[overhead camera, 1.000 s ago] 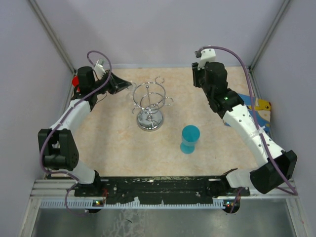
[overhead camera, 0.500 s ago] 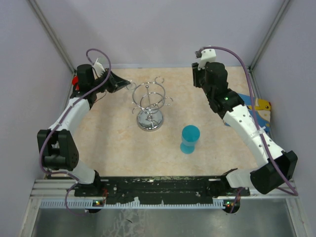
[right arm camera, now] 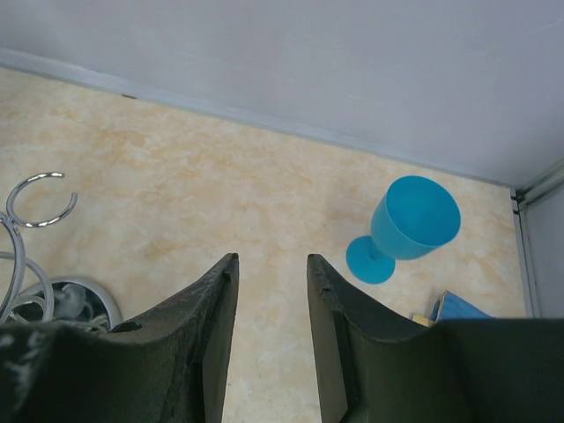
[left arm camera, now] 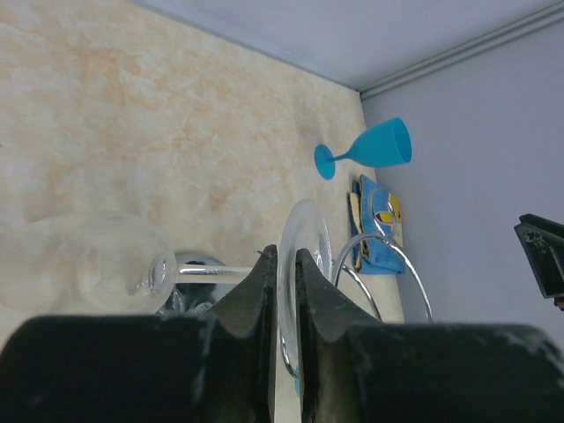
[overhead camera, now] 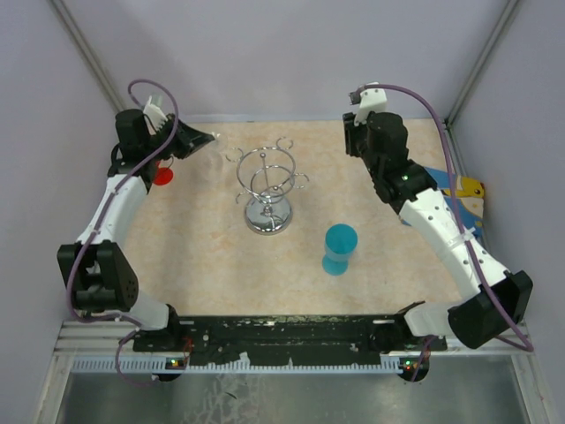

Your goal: Take the wine glass off the wine glass rack

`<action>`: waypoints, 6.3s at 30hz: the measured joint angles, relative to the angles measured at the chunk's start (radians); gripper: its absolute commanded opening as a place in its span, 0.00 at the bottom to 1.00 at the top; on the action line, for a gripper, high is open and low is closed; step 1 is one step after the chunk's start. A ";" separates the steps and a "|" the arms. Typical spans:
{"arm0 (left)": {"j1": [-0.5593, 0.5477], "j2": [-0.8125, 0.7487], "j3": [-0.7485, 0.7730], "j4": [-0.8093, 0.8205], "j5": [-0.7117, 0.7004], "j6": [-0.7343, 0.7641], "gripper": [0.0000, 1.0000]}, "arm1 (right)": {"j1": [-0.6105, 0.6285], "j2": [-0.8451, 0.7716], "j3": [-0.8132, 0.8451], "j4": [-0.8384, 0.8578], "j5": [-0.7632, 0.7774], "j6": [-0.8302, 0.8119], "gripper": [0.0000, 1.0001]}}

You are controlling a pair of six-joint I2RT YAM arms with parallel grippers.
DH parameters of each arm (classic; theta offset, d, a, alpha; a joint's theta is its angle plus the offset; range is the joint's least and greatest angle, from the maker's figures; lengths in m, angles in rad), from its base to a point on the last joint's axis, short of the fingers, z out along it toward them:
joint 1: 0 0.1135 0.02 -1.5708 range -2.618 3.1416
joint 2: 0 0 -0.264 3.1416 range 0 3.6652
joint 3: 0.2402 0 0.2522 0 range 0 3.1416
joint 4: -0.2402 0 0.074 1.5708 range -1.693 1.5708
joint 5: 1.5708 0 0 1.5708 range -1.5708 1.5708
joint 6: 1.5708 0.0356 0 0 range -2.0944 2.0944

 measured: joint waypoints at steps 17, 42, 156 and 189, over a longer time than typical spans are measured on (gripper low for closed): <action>0.018 0.006 0.169 -0.105 -0.172 0.100 0.00 | 0.000 -0.014 -0.023 0.014 -0.001 -0.010 0.41; -0.183 0.658 0.888 -0.377 -0.742 0.541 0.00 | 0.000 -0.005 -0.027 -0.003 -0.012 -0.018 0.44; -0.298 1.103 0.779 0.055 -1.470 1.341 0.27 | 0.000 -0.054 -0.206 0.073 -0.108 -0.002 0.50; -0.344 1.119 0.806 0.063 -1.494 1.315 0.42 | 0.000 -0.054 -0.207 0.074 -0.108 -0.003 0.50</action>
